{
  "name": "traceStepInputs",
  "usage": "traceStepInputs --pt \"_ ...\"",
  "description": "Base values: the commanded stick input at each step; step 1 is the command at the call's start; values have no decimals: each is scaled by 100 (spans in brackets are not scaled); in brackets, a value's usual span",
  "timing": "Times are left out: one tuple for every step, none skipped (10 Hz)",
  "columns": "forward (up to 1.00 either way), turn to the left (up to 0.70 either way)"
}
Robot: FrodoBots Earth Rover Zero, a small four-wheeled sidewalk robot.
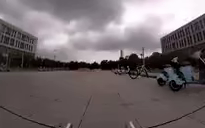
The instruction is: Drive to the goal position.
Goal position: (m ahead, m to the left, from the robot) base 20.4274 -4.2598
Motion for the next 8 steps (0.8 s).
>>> traceStepInputs --pt "50 1" --pt "50 1" --pt "50 1" --pt "50 -10" --pt "50 -24" --pt "50 -24" --pt "50 -22" --pt "50 1"
